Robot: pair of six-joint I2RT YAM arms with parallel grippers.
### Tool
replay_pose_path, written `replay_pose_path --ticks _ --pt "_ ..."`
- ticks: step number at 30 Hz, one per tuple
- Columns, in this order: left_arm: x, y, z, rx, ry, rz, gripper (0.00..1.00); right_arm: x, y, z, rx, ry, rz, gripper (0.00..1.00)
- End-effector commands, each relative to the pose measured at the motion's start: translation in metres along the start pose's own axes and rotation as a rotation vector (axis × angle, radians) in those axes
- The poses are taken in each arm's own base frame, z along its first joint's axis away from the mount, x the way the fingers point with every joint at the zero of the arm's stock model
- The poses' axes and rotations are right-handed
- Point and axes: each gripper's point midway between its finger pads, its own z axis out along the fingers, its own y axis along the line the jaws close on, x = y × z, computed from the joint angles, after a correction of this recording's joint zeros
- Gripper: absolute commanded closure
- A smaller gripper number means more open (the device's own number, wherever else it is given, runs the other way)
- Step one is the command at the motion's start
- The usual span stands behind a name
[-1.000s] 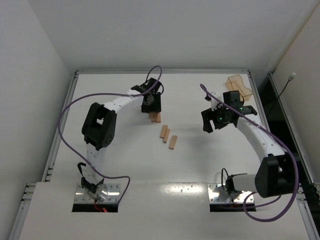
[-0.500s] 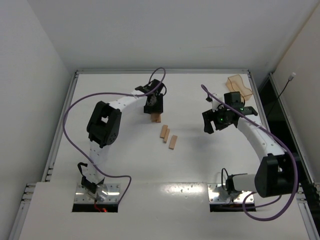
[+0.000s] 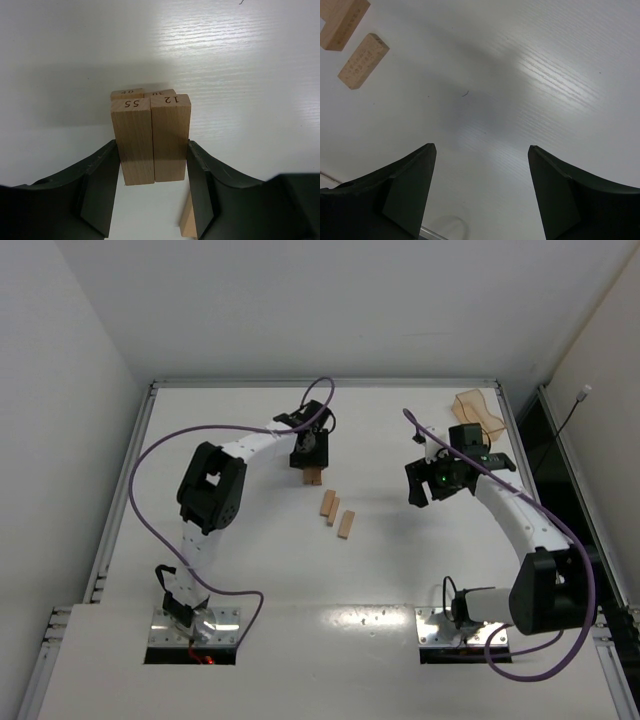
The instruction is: Build the wood block tower
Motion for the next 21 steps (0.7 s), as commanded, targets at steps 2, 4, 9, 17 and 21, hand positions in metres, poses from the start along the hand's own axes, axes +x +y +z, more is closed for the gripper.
replay_pose_path --ticks 2,4,9,17,21 --pt "-0.0107 -0.0125 -0.0033 0.022 -0.037 0.018 1.0 -0.008 -0.0031 -0.0019 0.008 -0.031 -0.002 0.29" --pt "-0.0107 -0.0125 -0.0033 0.022 -0.037 0.018 1.0 -0.0065 -0.0033 0.0002 0.006 -0.023 0.0 0.29" --pt "-0.0081 -0.0116 0.0004 0.017 -0.029 0.019 1.0 -0.0102 -0.004 -0.0013 0.008 -0.031 -0.002 0.29" --pt "-0.0038 -0.006 0.0059 -0.009 -0.023 0.022 0.95 -0.0107 -0.0051 0.0018 0.006 -0.022 0.001 0.29" --pt "-0.0038 -0.0059 0.0059 -0.009 -0.023 0.022 0.88 -0.0143 -0.0057 0.0004 0.008 -0.03 -0.002 0.29"
